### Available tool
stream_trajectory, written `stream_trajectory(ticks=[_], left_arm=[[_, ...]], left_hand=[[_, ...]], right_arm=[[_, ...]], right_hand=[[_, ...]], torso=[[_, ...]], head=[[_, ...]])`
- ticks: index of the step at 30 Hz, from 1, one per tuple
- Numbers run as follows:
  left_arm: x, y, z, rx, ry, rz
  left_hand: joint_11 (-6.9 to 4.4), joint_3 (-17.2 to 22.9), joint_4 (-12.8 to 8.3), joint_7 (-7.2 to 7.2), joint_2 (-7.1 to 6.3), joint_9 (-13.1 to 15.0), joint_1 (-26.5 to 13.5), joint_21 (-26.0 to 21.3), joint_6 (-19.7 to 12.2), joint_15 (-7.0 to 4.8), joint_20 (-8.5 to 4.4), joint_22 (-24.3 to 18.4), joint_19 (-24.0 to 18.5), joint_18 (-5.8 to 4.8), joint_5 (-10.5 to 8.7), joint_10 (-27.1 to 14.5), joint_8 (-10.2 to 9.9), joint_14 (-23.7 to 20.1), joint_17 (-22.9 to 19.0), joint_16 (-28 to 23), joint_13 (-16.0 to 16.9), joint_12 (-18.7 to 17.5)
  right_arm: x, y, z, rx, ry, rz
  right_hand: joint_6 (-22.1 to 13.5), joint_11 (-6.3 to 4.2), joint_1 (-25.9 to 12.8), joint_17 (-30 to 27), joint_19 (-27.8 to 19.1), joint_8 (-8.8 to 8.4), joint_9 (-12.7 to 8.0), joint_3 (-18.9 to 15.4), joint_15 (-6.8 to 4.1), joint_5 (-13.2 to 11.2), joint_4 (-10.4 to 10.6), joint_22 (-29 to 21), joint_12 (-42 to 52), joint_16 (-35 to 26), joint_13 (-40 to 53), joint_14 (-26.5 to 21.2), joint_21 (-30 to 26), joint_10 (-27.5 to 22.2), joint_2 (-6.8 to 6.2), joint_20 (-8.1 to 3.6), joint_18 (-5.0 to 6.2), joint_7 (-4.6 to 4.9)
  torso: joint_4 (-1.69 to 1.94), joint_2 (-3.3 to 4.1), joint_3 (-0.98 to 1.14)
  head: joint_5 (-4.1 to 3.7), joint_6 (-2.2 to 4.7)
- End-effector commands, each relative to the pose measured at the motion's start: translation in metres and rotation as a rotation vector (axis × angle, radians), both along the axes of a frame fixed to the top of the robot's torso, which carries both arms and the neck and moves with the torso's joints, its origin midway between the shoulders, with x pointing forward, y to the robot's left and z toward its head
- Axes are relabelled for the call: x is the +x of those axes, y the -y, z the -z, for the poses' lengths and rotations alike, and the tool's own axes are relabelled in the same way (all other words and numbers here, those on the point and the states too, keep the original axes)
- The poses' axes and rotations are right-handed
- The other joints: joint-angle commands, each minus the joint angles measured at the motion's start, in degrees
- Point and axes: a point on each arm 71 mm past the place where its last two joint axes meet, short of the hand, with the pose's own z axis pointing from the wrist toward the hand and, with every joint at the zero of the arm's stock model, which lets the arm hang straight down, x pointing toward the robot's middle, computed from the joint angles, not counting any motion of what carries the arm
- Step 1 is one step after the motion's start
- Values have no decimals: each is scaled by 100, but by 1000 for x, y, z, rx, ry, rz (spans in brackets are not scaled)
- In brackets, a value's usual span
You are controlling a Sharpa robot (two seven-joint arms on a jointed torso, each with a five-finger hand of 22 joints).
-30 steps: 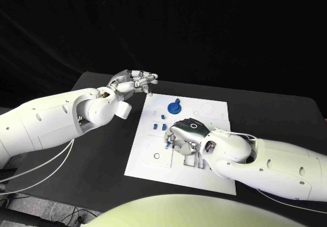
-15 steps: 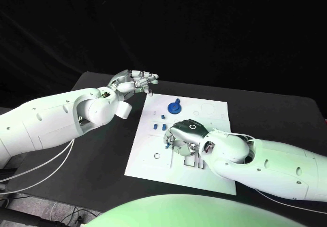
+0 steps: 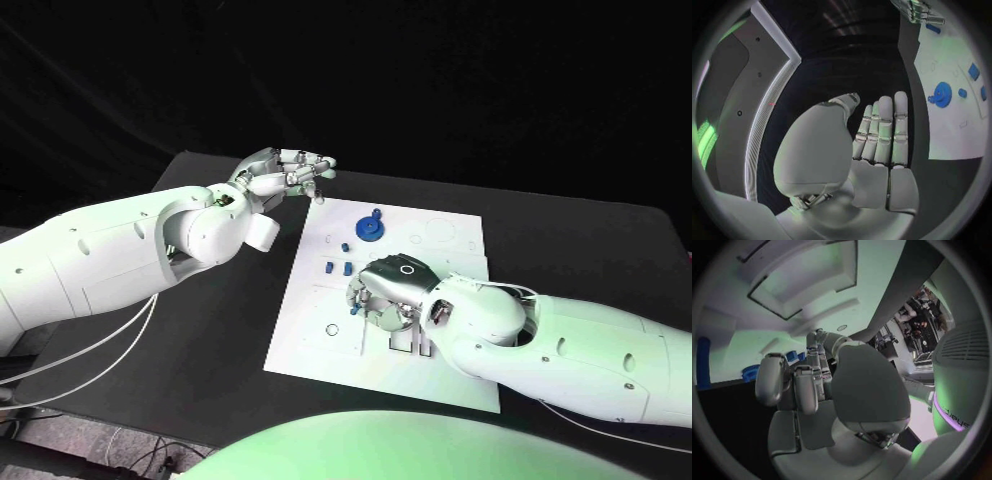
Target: Assemble the parts on the task board
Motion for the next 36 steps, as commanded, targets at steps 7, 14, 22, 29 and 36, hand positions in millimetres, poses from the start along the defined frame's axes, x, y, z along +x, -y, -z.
stream_trajectory(ticks=[7,14,22,29,36], left_arm=[[-1,3,-1,-6,4,20],[-1,2,-1,-5,3,19],[-1,2,-1,-4,3,18],[-1,1,-1,-3,1,17],[0,0,-1,-1,0,15]], left_hand=[[16,-5,-28,-8,-11,9,41,-22,-33,46,12,-6,18,71,27,-53,21,-6,3,-25,-9,33],[16,-5,-28,-8,-11,9,41,-22,-33,46,12,-6,18,71,27,-53,21,-6,3,-25,-9,33],[16,-4,-28,-8,-10,11,41,-24,-34,47,13,-6,18,72,28,-56,23,-7,3,-26,-10,35],[16,-4,-28,-8,-10,11,41,-24,-34,47,13,-6,18,72,28,-56,23,-7,3,-26,-10,35],[16,-4,-28,-8,-10,11,41,-24,-34,47,13,-6,18,72,28,-56,23,-7,3,-26,-10,35]], right_arm=[[-2,-3,5,-50,-11,-23],[-3,-6,7,-53,-15,-33],[-2,-5,8,-54,-13,-26],[-1,-1,6,-30,3,-4],[-5,11,-3,5,23,15]], right_hand=[[44,16,-51,380,10,23,33,18,-36,-9,-4,-6,-29,19,13,394,-28,27,20,-1,-85,-6],[-17,32,-139,375,-18,3,44,12,-24,-39,5,-37,-68,21,14,393,-68,-14,-8,7,-75,8],[-340,169,-330,377,-63,-182,-3,96,86,-55,12,-69,-234,38,-21,390,-130,-317,-106,90,-65,156],[-886,350,-552,266,-232,-546,-137,69,243,-1,39,-323,-234,10,-121,354,-424,-875,-325,237,6,327],[-883,361,-574,218,-264,-559,-138,13,254,-19,24,-371,-204,-7,-125,340,-483,-929,-381,256,23,338]], torso=[[0,3,3],[-2,3,-2],[-1,2,1],[-8,1,5],[-9,-1,5]], head=[[0,0],[-19,0],[-30,0],[-28,0],[-36,0]])
